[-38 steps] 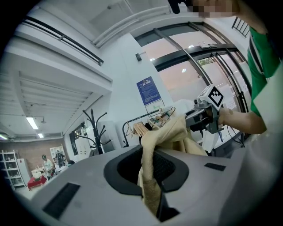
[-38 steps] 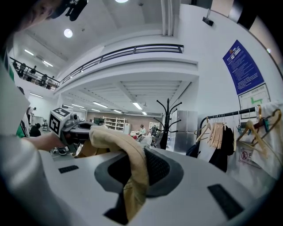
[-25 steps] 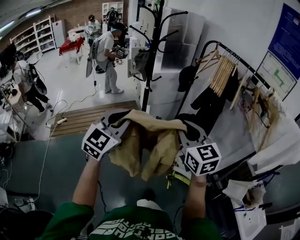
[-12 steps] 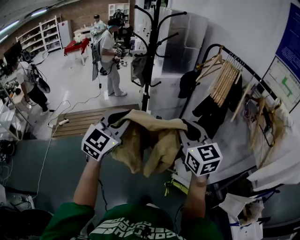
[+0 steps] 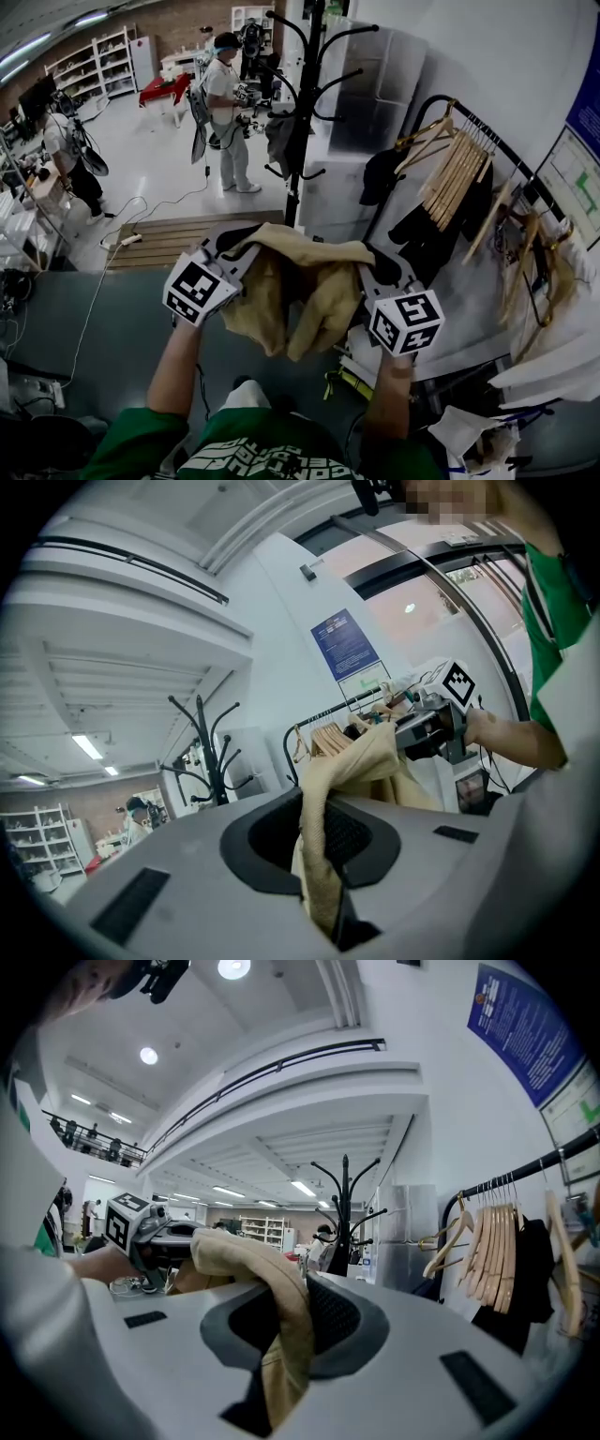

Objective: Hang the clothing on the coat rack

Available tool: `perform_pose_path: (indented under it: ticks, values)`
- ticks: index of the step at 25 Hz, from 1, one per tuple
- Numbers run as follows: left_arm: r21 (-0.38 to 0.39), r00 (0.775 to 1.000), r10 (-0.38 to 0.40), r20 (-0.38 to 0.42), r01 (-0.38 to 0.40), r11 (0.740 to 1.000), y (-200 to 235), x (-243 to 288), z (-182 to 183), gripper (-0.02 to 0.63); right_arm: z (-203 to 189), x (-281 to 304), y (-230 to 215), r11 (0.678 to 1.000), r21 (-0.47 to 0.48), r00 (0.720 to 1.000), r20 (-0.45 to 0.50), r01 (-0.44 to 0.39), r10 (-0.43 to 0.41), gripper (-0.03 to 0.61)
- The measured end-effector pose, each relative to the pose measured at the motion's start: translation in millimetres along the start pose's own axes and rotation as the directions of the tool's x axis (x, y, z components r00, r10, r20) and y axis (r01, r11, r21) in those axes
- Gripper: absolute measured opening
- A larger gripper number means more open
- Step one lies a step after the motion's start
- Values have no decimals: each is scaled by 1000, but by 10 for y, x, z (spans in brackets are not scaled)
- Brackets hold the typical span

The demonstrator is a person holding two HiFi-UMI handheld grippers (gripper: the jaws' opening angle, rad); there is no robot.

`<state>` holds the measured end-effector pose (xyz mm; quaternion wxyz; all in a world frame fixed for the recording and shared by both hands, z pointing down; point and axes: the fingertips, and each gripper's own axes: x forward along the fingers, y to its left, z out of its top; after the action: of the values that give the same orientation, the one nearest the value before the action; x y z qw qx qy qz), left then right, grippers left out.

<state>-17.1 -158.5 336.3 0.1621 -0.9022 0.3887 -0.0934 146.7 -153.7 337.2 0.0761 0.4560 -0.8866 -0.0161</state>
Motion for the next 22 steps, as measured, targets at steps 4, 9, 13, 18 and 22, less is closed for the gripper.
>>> perform_pose_path:
  ticks: [4,9,13,18,22]
  values:
    - [-10,1000,4,-6,-4,1000,58,90,-57,29,-36,106,-78,1000,8,1000,-8,-13,13,60]
    - [-24,1000,4,-12,-4,1000,156,205,-127,29,-68,256,-167,1000,19,1000,-20,-17,17,60]
    - [-25,1000,5,-1,-5,1000,262,306,-140,29,-41,371,-245,1000,18,1000,-18,-13,13,60]
    - [-23,1000,8,25,-7,1000,460,426,-134,29,58,551,-332,1000,-2,1000,-6,-3,3,60]
    - [-22,999,6,44,-5,1000,651,550,-133,29,155,729,-422,1000,-13,1000,6,11,-10,60]
